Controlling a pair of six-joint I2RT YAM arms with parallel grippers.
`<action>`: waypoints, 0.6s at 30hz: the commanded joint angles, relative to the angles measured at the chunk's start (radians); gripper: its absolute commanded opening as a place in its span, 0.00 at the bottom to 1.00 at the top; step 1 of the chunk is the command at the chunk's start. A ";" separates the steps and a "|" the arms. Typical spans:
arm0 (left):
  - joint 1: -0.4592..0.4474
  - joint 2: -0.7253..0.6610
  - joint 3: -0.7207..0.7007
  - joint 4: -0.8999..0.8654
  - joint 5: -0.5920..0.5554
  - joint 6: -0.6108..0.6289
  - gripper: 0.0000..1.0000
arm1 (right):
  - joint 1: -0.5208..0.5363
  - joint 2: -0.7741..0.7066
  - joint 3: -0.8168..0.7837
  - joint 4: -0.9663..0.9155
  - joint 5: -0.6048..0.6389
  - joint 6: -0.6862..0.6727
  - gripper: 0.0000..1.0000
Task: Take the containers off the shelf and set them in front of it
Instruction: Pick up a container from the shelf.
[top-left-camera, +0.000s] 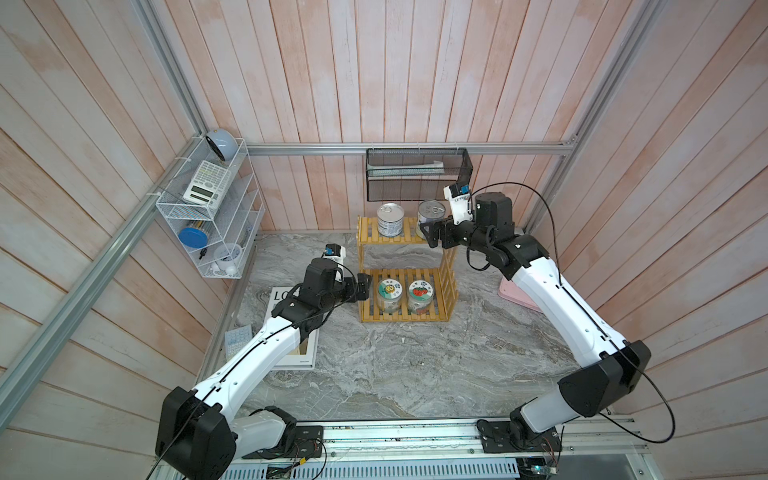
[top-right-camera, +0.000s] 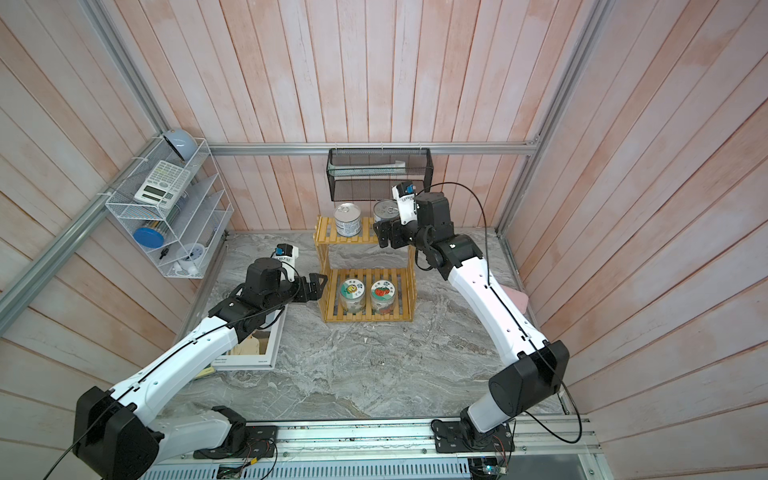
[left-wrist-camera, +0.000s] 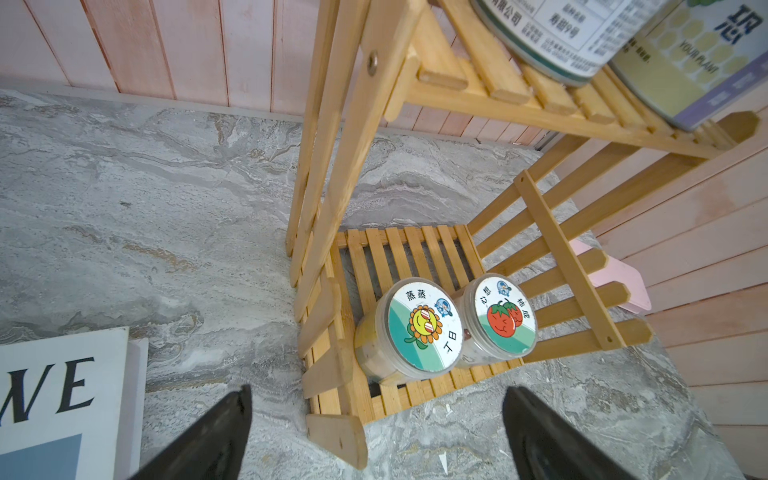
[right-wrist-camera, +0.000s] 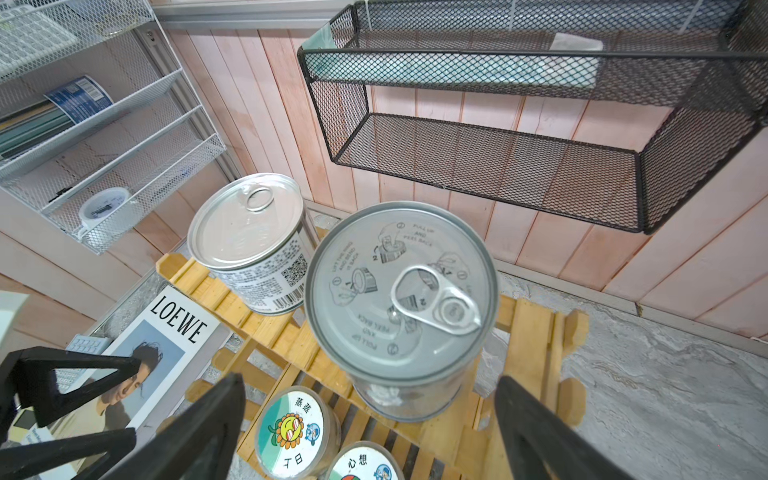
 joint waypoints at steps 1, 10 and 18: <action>0.009 0.014 -0.015 0.022 0.020 0.015 1.00 | -0.005 0.030 0.045 0.032 -0.005 -0.024 0.98; 0.016 0.031 -0.016 0.032 0.023 0.013 1.00 | -0.007 0.101 0.100 0.065 0.036 -0.039 0.98; 0.019 0.041 -0.015 0.037 0.028 0.009 1.00 | -0.008 0.157 0.151 0.063 0.032 -0.030 0.92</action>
